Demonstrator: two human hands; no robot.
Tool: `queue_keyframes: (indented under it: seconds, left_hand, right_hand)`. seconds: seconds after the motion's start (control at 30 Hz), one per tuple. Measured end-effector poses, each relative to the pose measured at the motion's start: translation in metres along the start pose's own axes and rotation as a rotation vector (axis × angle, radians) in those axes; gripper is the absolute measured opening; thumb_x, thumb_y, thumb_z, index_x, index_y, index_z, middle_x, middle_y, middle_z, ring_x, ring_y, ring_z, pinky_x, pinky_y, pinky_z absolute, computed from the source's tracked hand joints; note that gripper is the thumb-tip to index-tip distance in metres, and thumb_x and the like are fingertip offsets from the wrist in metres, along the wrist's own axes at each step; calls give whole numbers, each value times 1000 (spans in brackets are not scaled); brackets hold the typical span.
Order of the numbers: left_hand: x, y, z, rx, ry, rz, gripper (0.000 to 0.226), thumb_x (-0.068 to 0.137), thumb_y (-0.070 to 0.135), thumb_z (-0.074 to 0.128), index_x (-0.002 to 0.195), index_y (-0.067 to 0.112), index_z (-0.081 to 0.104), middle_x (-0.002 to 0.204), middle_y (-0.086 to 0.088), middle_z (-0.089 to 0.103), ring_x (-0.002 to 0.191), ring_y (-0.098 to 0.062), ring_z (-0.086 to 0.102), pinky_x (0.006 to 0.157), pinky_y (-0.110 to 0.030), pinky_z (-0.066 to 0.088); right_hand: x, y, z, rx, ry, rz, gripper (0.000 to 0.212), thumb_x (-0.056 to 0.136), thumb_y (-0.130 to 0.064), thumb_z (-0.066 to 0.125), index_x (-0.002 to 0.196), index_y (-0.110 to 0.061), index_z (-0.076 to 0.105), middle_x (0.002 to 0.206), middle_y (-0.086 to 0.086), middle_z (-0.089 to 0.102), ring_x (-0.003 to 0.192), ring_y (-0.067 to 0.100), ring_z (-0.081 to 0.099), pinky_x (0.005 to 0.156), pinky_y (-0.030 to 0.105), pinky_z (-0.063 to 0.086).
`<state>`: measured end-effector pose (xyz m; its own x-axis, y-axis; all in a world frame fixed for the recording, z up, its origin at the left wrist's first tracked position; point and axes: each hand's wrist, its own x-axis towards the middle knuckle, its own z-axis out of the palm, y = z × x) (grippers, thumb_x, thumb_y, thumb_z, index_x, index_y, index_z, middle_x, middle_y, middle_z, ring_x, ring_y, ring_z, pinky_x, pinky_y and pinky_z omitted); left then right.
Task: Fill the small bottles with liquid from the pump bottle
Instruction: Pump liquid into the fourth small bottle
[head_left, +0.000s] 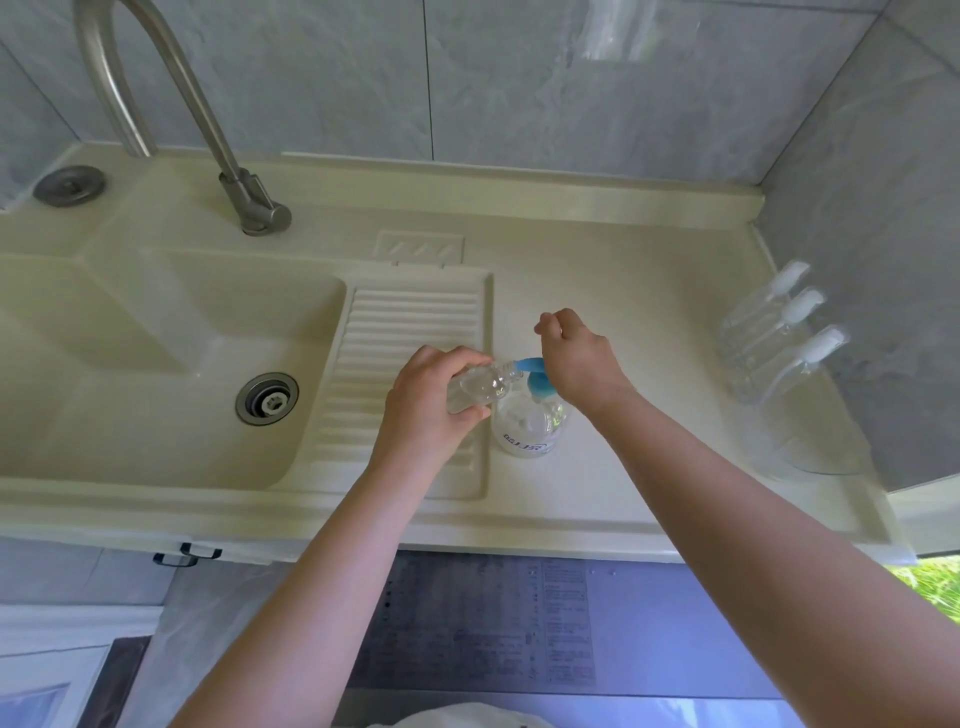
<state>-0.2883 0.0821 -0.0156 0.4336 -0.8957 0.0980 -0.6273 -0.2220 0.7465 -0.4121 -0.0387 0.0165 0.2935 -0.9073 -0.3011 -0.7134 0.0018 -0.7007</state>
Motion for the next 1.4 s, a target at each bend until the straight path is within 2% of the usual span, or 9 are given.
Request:
queue_keyframes:
  seconds: [0.13,0.33,0.53,0.63,0.73,0.9,1.03,1.17,1.4]
  left_hand:
    - [0,-1,1,-7,6,-5,52,68,16,85,112,36,66,100,7,54,97,-12,57,95,-36,47]
    - [0,2,1,-3,-4,-9,51,69,15,84,112,36,66,100,7,54,98,-11,57,94,-34,47]
    - [0,3,-1,6,-2,-12,50,69,16,84,111,37,66,100,8,53,97,-11,57,93,-34,48]
    - [-1,4,-1,0,0,-3,51,69,16,84,111,38,66,100,9,53,98,-10,57,93,-33,48]
    - [0,3,-1,10,-5,-4,50,70,17,84,111,38,65,100,10,53,97,-10,56,93,-33,48]
    - [-1,3,-2,10,-7,-4,50,70,17,84,112,37,66,100,7,53,98,-13,57,93,-35,48]
    - [2,3,-1,11,-19,3,50,70,17,84,112,37,66,101,7,54,98,-12,57,92,-34,48]
    - [1,3,-1,25,-19,4,50,70,18,84,112,37,65,101,7,54,98,-13,57,92,-35,48]
    - [-1,2,-3,23,-6,9,51,69,17,84,112,37,65,100,7,54,98,-15,57,93,-38,48]
  right_hand:
    - [0,0,-2,16,-23,16,41,103,-40,29,127,-17,54,117,14,61,105,34,56,92,42,49]
    - [0,0,2,-40,-2,-18,31,100,-19,31,122,-12,51,110,18,63,101,40,59,87,44,52]
    - [1,1,1,-127,-6,-64,40,106,-40,27,124,-11,49,103,11,58,92,32,55,81,35,42]
    - [3,3,0,-173,-20,-71,41,106,-40,26,125,-11,49,102,11,57,105,35,59,81,35,40]
    - [2,2,0,-181,-24,-62,40,106,-38,27,125,-11,50,99,6,53,98,33,57,81,36,41]
    - [5,4,1,29,-9,28,31,100,-16,41,130,-5,45,124,14,51,92,38,53,75,39,49]
    - [3,-1,3,-14,24,-13,32,102,-29,29,119,-12,51,105,18,62,96,41,59,84,45,52]
    - [4,0,1,-50,-19,-1,35,103,-34,30,121,-15,52,106,15,60,93,34,57,80,38,48]
    - [6,-5,-15,-60,-174,64,43,99,-46,32,118,-16,55,89,6,59,66,24,58,82,38,49]
